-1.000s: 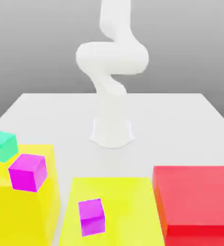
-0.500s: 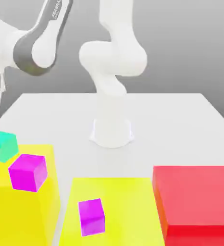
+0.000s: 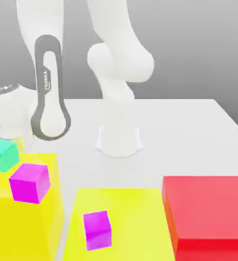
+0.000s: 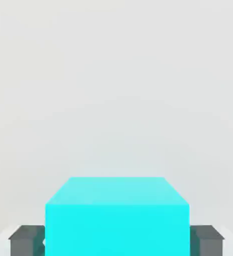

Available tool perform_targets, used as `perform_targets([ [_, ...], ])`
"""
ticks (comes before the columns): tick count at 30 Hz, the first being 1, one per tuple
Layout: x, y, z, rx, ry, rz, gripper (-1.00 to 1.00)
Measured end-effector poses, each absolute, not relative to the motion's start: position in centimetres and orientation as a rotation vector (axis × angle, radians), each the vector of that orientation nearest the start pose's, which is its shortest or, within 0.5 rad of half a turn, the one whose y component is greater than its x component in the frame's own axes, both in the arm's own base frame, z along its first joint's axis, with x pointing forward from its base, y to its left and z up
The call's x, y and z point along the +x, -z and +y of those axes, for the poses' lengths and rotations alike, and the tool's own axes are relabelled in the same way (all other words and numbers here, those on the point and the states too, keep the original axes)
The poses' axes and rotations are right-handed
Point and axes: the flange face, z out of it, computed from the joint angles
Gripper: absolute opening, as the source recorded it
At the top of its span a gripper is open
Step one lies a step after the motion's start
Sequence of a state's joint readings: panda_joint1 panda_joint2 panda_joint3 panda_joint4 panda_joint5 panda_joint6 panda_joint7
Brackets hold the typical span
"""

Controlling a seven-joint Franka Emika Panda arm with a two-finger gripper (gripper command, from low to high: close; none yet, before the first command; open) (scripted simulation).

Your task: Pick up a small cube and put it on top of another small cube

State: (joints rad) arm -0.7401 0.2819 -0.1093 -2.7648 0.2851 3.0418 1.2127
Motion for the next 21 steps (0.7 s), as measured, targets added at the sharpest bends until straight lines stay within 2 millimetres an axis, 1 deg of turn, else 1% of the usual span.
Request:
perform_targets([
  [1, 22.5, -13.3, -29.5, -1.224, 0.003, 2.896, -1.0],
  [2, 22.5, -12.9, -29.5, -1.223, 0.002, 2.895, -1.0],
  [3, 22.5, -13.2, -29.5, -1.223, 0.002, 2.895, -1.0],
  [5, 22.6, -14.5, -29.6, -1.225, 0.003, 2.894, -1.0],
  [9, 22.6, -18.1, -29.6, -1.224, 0.002, 2.893, -1.0],
  [10, 22.4, -18.8, -29.6, -1.235, 0.0, 2.889, -1.0],
  [11, 22.4, -19.3, -30.0, -1.285, -0.005, 2.874, -1.0],
  [14, 23.8, -21.4, -31.8, -1.53, -0.029, 2.784, -1.0],
  [16, 24.8, -23.1, -33.2, -1.68, -0.046, 2.725, -1.0],
  [18, 25.9, -25.2, -34.6, -1.768, -0.056, 2.695, -1.0],
  [19, 26.6, -26.5, -35.0, -1.785, -0.056, 2.692, -1.0],
  [20, 28.2, -27.8, -34.7, -1.804, -0.051, 2.682, -1.0],
  [21, 30.4, -29.3, -33.8, -1.822, -0.041, 2.67, -1.0],
])
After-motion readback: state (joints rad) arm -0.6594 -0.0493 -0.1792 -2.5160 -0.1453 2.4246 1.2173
